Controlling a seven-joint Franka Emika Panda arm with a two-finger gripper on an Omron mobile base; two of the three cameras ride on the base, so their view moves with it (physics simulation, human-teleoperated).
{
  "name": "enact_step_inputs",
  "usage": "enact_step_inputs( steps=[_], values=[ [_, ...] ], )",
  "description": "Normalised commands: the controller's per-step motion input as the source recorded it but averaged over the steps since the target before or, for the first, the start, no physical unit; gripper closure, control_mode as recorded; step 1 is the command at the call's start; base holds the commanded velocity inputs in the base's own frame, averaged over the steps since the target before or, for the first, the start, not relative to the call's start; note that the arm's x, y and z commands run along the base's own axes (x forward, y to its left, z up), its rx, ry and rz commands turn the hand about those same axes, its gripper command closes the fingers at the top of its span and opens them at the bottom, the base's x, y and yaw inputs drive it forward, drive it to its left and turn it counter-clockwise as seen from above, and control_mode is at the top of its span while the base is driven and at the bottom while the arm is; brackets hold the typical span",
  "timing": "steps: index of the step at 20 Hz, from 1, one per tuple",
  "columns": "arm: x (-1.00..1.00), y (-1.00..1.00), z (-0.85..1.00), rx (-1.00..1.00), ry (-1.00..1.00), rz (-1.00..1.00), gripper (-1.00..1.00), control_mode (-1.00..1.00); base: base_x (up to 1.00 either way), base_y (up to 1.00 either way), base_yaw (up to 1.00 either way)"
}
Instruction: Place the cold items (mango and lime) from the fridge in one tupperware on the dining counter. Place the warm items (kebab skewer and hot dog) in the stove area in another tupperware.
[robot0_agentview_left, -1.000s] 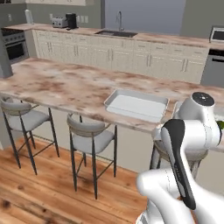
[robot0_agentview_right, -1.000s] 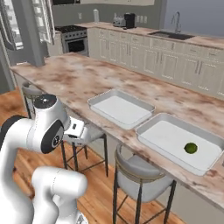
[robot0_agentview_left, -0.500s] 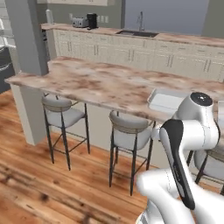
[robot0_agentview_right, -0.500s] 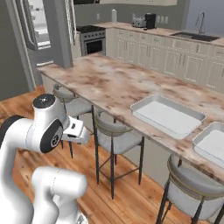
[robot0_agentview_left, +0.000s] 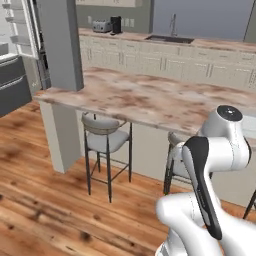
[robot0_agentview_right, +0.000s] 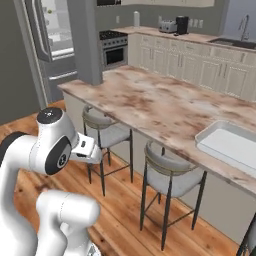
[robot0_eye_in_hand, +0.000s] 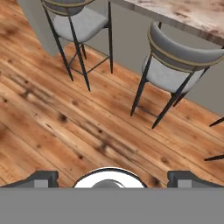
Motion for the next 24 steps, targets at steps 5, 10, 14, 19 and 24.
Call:
enact_step_inputs(
  steps=[5, 10, 14, 19, 24],
  values=[
    [0.0, 0.0, 0.0, 0.0, 0.0, 0.0, -1.0, 1.0, 0.63, 0.99, -0.28],
    [0.0, 0.0, 0.0, 0.0, 0.0, 0.0, -1.0, 1.0, 0.6, 1.0, -0.26],
    [0.0, 0.0, 0.0, 0.0, 0.0, 0.0, -1.0, 1.0, 0.46, 1.0, -0.2],
    [0.0, 0.0, 0.0, 0.0, 0.0, 0.0, -1.0, 1.0, 0.39, 1.0, -0.16],
    [0.0, 0.0, 0.0, 0.0, 0.0, 0.0, -1.0, 1.0, 0.37, 1.0, -0.14]
  ],
)
